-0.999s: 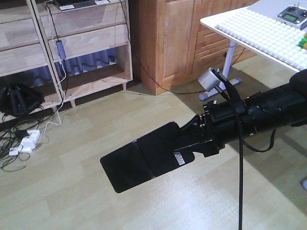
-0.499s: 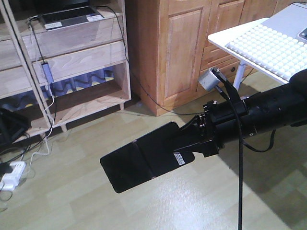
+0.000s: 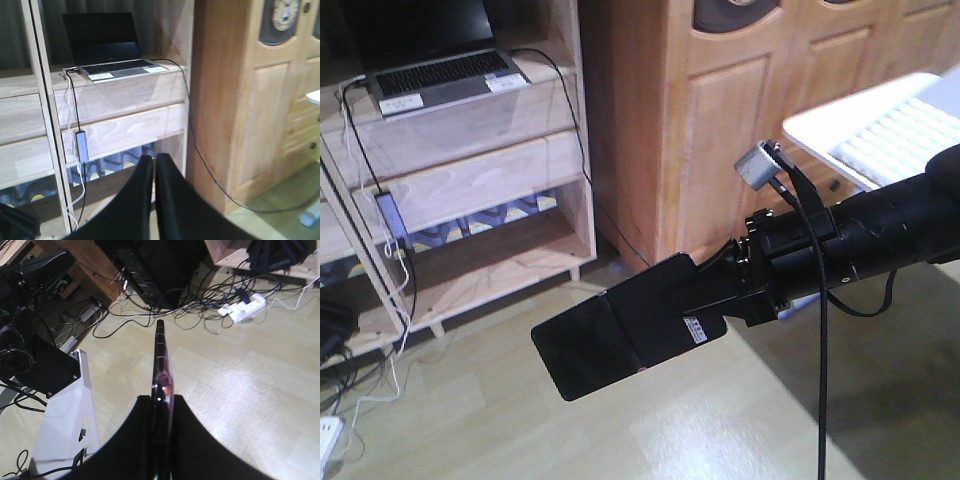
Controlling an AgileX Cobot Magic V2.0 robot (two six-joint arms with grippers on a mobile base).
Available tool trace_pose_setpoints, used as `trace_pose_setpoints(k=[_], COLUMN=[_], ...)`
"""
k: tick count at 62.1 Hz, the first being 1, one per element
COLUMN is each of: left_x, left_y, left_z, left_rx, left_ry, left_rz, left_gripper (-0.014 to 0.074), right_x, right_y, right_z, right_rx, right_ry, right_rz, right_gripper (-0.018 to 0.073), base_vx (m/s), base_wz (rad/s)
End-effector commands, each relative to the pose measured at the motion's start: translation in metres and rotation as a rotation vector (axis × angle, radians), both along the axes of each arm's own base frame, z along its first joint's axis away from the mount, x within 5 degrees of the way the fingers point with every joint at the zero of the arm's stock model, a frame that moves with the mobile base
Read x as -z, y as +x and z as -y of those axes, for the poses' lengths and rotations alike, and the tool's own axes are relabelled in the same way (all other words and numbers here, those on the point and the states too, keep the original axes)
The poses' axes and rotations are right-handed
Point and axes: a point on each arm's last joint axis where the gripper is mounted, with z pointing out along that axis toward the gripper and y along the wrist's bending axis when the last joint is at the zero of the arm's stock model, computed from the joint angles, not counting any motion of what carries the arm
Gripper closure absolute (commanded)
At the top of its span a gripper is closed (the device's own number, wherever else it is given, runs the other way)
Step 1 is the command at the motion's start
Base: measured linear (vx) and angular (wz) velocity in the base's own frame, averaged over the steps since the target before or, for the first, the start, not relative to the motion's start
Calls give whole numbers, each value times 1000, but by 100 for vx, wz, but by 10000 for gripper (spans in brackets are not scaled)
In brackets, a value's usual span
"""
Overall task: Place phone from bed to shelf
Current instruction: 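Drive the base toward the wooden shelf unit with the laptop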
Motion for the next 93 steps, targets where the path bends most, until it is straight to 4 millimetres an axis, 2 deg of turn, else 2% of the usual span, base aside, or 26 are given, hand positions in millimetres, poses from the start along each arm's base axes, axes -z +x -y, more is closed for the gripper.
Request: trace_pose_setpoints(k=[1, 55, 93], left_x=[-15, -15, -15], left_y=[-1, -1, -1], left_z=[0, 0, 0], left_rx=[2, 2, 2], left_ry=[-11, -11, -11], left_rz=[108, 108, 108], left_gripper=[595, 595, 595], right_x=[-26, -26, -26], right_y=[-10, -10, -10], right_z=[-3, -3, -3], right_rx=[-52, -52, -49], right_ry=[116, 116, 115], right_rz=[8, 8, 10], right_gripper=[561, 561, 561], base_vx=[52, 50, 33], base_wz=[16, 30, 26])
